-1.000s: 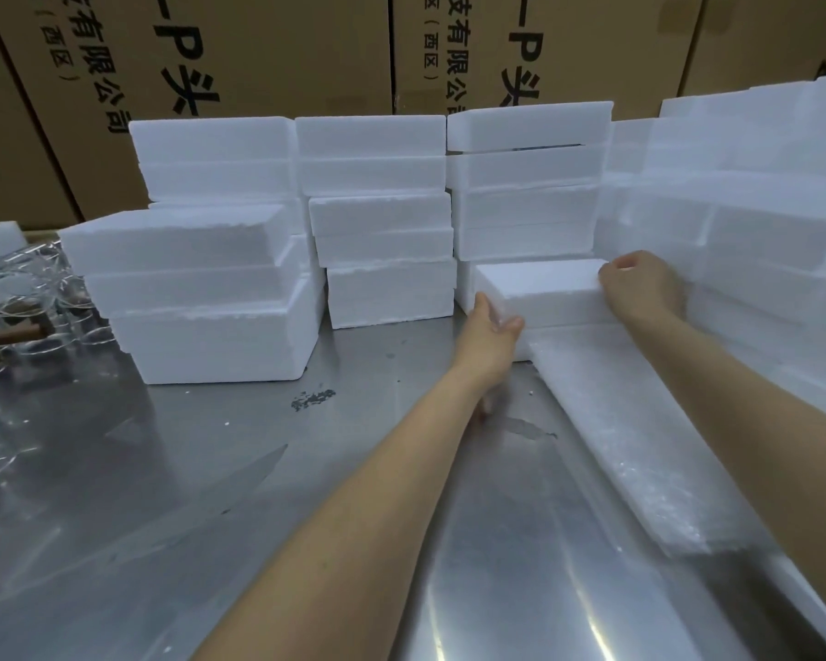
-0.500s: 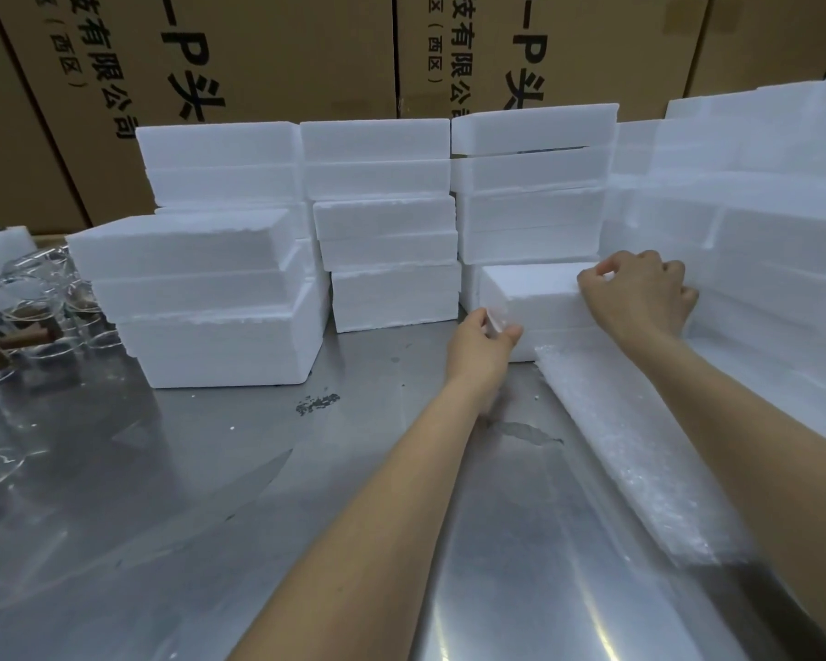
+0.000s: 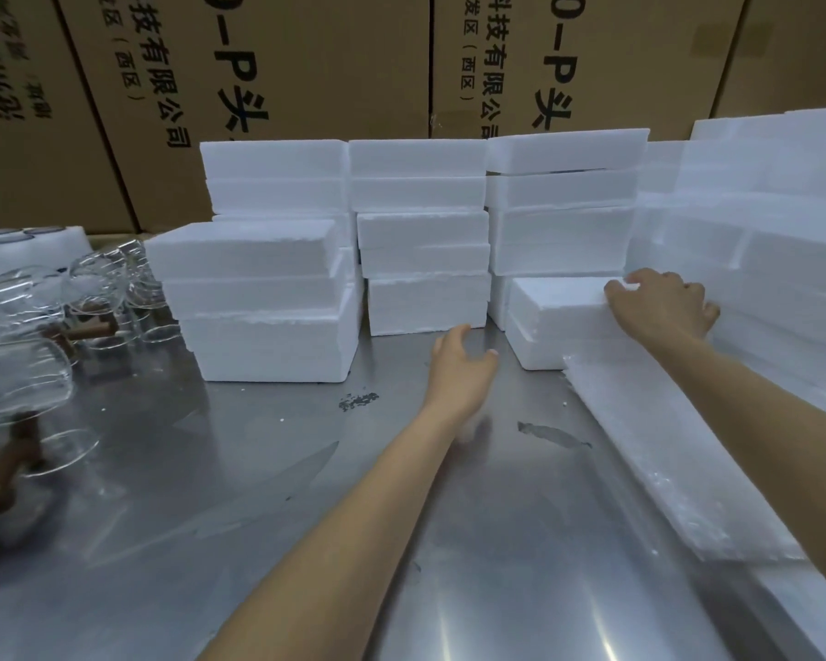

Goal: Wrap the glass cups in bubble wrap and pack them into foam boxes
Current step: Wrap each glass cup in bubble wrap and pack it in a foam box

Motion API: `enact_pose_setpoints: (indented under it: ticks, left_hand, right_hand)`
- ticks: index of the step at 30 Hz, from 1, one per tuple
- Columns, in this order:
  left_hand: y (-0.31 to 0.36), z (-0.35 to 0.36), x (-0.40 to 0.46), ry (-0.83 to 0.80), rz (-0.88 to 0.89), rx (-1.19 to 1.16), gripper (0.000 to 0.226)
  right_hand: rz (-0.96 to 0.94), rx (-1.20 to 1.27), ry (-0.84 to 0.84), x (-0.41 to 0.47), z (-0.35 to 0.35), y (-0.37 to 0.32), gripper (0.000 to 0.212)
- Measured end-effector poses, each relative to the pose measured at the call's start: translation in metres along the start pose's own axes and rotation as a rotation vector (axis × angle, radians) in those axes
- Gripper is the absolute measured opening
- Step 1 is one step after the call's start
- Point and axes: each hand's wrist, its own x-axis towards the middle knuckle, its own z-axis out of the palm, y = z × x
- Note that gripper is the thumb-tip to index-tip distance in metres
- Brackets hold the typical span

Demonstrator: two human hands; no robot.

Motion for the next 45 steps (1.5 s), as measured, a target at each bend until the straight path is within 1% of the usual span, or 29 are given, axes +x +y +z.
enact_pose_setpoints:
  ticks: [2, 4, 6, 8, 9, 11, 12, 14, 16, 18, 19, 21, 24, 29, 34, 37, 39, 42, 45]
  left_hand:
    - [-0.005, -0.018, -0.007, 0.057, 0.013, -0.023, 0.049]
    - [-0.01, -0.039, -0.016, 0.146, 0.037, -0.039, 0.044]
    - [-0.012, -0.065, -0.025, 0.305, 0.087, -0.048, 0.039]
    - [-0.007, -0.094, -0.032, 0.536, 0.158, -0.035, 0.032]
    - [-0.003, -0.11, -0.033, 0.66, 0.184, -0.024, 0.029]
    - [0.005, -0.142, -0.031, 0.874, 0.186, 0.0, 0.031]
    - [0.009, -0.156, -0.029, 0.949, 0.171, -0.003, 0.036]
    - [0.013, -0.18, -0.024, 1.028, 0.153, -0.035, 0.048]
    - [0.012, -0.198, -0.019, 1.019, 0.098, -0.06, 0.064]
    - [0.008, -0.208, -0.016, 0.946, -0.001, -0.079, 0.077]
    - [0.007, -0.21, -0.015, 0.9, -0.023, -0.107, 0.08]
    - [0.005, -0.212, -0.014, 0.794, -0.003, -0.193, 0.085]
    - [0.005, -0.213, -0.011, 0.695, 0.067, -0.26, 0.081]
    - [0.007, -0.212, -0.01, 0.669, 0.131, -0.269, 0.06]
    - [0.01, -0.206, -0.018, 0.671, 0.154, -0.25, 0.056]
    - [0.021, -0.195, -0.028, 0.636, 0.191, -0.249, 0.058]
    - [0.029, -0.186, -0.04, 0.576, 0.222, -0.231, 0.059]
    - [0.035, -0.173, -0.063, 0.444, 0.272, -0.194, 0.067]
    - [0.035, -0.161, -0.085, 0.322, 0.332, -0.166, 0.068]
  right_hand:
    - [-0.02, 0.056, 0.045, -0.007, -0.003, -0.004, 0.046]
    - [-0.08, 0.144, 0.155, -0.018, -0.007, -0.011, 0.044]
    - [-0.171, 0.25, 0.267, -0.032, -0.009, -0.021, 0.04]
    - [-0.262, 0.36, 0.303, -0.049, -0.007, -0.039, 0.036]
    - [-0.291, 0.423, 0.273, -0.057, -0.003, -0.05, 0.034]
    - [-0.293, 0.588, 0.121, -0.076, 0.006, -0.075, 0.033]
    - [-0.264, 0.674, 0.012, -0.086, 0.012, -0.089, 0.033]
    - [-0.194, 0.794, -0.206, -0.105, 0.024, -0.116, 0.036]
    - [-0.167, 0.857, -0.359, -0.123, 0.037, -0.141, 0.04]
    - [-0.167, 0.902, -0.465, -0.138, 0.045, -0.163, 0.045]
    - [-0.167, 0.932, -0.511, -0.144, 0.048, -0.172, 0.046]
    - [-0.157, 1.015, -0.586, -0.154, 0.051, -0.186, 0.047]
    - [-0.158, 1.072, -0.649, -0.161, 0.052, -0.2, 0.05]
    - [-0.199, 1.095, -0.711, -0.159, 0.049, -0.207, 0.06]
    - [-0.187, 1.121, -0.707, -0.16, 0.041, -0.198, 0.061]
    - [-0.189, 1.145, -0.657, -0.161, 0.031, -0.187, 0.062]
    - [-0.194, 1.162, -0.598, -0.162, 0.021, -0.174, 0.061]
    - [-0.181, 1.151, -0.494, -0.166, 0.005, -0.145, 0.059]
    - [-0.153, 1.134, -0.367, -0.171, -0.006, -0.111, 0.051]
